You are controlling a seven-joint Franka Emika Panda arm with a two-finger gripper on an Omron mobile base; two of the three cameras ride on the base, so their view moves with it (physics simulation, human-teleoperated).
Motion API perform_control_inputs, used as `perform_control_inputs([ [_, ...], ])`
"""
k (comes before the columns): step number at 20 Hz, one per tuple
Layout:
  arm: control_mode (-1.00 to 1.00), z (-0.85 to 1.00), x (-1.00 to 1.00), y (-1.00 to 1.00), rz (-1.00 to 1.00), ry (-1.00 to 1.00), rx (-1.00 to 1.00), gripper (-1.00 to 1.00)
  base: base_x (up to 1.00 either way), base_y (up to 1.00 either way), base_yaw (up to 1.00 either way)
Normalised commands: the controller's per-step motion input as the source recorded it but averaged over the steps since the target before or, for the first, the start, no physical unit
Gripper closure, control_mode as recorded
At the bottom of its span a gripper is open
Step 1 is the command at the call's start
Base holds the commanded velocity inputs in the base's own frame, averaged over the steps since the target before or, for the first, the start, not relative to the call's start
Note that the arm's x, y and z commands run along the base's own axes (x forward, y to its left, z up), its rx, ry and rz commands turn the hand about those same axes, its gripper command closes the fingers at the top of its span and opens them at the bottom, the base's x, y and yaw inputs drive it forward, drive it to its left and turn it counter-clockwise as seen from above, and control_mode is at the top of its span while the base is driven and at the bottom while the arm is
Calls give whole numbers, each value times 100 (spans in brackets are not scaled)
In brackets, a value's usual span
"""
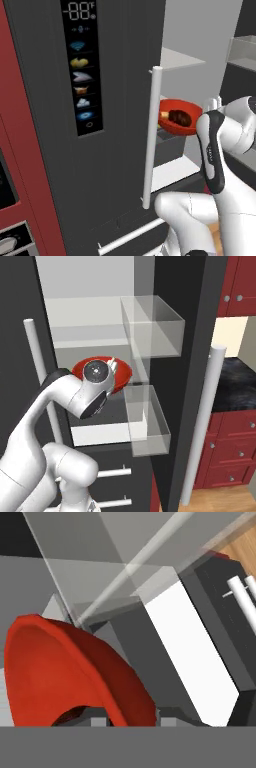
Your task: Place one of the steaks on the plate and the other in the bowl. Then place the bowl in the fridge.
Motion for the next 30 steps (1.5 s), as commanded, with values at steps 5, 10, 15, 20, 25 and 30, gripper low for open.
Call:
perform_control_inputs([
  [5,-100,0,78,3,-9,0,0,100,0,0,0],
  [10,-100,0,70,19,0,0,0,100,0,0,0],
  [15,-100,-10,51,39,11,-10,-1,100,0,0,0],
  [20,-100,-19,39,2,20,-8,-4,100,0,0,0],
  [25,-100,-1,46,-3,18,4,-16,100,0,0,0],
  [30,-100,-1,48,0,8,10,-22,100,0,0,0],
])
